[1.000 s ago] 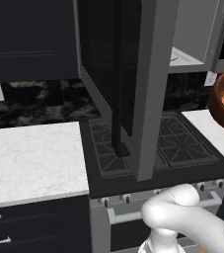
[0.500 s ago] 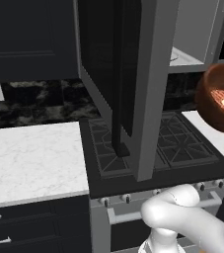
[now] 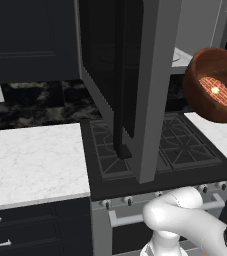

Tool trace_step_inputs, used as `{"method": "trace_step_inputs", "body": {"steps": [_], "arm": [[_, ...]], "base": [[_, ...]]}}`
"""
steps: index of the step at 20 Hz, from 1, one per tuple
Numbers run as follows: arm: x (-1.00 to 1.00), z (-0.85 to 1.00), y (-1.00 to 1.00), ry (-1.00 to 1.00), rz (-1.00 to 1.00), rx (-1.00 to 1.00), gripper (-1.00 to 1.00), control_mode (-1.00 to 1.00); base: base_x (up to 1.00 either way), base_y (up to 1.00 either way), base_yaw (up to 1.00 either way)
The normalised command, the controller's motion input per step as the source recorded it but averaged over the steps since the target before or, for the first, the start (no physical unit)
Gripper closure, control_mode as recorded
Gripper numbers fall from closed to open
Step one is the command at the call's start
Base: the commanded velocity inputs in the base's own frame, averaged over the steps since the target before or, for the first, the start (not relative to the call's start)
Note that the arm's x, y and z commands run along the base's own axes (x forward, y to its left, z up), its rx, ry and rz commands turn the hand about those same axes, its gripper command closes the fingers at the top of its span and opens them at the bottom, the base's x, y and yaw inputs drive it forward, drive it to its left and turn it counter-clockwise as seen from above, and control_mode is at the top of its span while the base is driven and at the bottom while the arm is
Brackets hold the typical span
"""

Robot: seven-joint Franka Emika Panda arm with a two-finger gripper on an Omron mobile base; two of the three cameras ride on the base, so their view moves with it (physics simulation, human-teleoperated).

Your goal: Open the microwave, place the bowl with waffle inside the microwave, then close the microwave door and turn it on.

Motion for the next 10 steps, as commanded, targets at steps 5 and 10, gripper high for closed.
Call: {"method": "trace_step_inputs", "body": {"steps": [5,10], "arm": [[0.23,0.31,0.39,0.09,-0.08,-0.03,1.0,-1.0],[0.4,0.07,0.37,0.1,-0.12,-0.06,1.0,-1.0]], "base": [[0.0,0.0,0.0],[0.0,0.0,0.0]]}}
